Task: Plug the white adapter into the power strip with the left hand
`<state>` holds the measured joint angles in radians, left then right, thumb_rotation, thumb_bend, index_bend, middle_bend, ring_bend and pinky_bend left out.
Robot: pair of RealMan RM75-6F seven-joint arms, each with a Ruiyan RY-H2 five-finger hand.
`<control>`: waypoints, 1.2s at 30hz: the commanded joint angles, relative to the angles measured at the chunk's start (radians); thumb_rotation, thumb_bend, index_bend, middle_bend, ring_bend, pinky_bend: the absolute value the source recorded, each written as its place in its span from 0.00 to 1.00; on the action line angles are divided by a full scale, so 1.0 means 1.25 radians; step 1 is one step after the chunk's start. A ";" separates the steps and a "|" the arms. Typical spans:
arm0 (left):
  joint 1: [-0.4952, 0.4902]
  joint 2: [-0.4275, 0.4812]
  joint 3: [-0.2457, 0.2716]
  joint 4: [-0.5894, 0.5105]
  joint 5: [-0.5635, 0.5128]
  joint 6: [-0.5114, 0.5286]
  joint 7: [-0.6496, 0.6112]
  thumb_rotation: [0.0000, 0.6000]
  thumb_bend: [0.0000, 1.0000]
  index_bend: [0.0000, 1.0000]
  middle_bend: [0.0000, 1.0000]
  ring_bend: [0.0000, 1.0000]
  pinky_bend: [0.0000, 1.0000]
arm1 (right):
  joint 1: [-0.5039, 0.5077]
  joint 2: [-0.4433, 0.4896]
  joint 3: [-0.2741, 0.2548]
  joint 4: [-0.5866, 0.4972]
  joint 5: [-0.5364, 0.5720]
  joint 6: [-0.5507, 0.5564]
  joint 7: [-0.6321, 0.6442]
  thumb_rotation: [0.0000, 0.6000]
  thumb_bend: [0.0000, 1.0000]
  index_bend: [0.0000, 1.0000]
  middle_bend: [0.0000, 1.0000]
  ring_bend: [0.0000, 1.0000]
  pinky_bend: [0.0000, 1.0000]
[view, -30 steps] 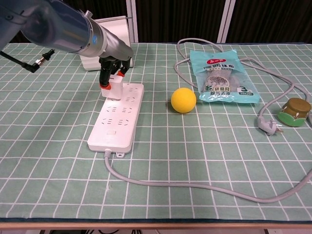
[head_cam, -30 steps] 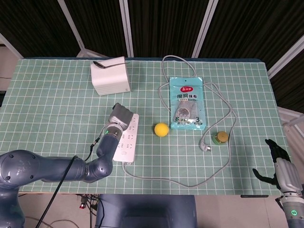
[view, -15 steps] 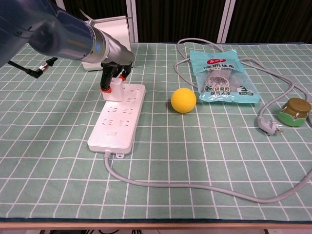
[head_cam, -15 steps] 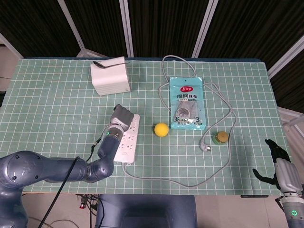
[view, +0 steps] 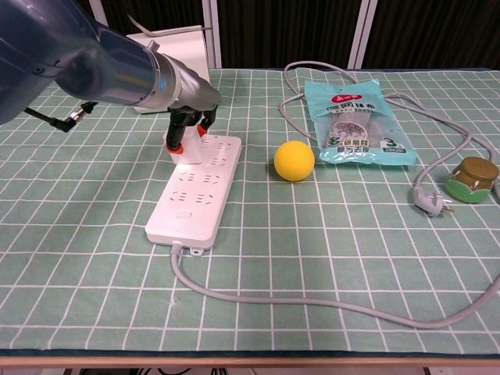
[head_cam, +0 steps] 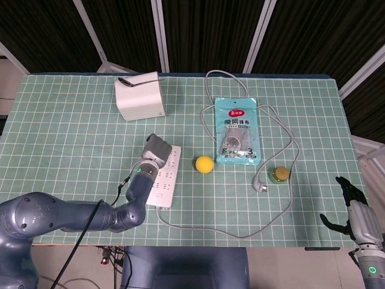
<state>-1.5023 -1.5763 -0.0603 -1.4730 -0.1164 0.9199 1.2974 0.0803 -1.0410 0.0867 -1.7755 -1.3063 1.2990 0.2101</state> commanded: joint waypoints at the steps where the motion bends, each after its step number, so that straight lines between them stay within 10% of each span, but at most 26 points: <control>1: 0.000 -0.001 0.001 0.001 0.000 0.000 0.000 1.00 0.52 0.68 0.70 0.31 0.28 | 0.000 0.000 0.000 0.000 0.000 0.000 0.000 1.00 0.34 0.00 0.00 0.00 0.00; 13: -0.001 0.013 0.006 -0.010 -0.007 0.022 0.007 1.00 0.11 0.25 0.27 0.16 0.15 | -0.001 0.001 -0.001 -0.002 -0.001 0.001 0.000 1.00 0.34 0.00 0.00 0.00 0.00; 23: 0.012 0.051 -0.003 -0.046 -0.001 0.040 -0.010 1.00 0.09 0.04 0.05 0.03 0.00 | -0.001 0.001 -0.001 -0.002 -0.003 0.002 0.000 1.00 0.34 0.00 0.00 0.00 0.00; 27: 0.037 0.088 -0.034 -0.082 0.026 0.046 -0.073 1.00 0.11 0.11 0.14 0.07 0.06 | -0.002 0.001 -0.001 -0.002 -0.002 0.003 0.000 1.00 0.34 0.00 0.00 0.00 0.00; 36: 0.262 0.061 -0.208 -0.129 0.451 0.122 -0.642 1.00 0.30 0.57 0.68 0.60 0.71 | -0.001 0.000 -0.002 -0.003 -0.003 0.003 -0.005 1.00 0.34 0.00 0.00 0.00 0.00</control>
<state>-1.3397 -1.4670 -0.1947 -1.6031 0.1615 1.0102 0.8595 0.0787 -1.0413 0.0843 -1.7792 -1.3096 1.3028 0.2041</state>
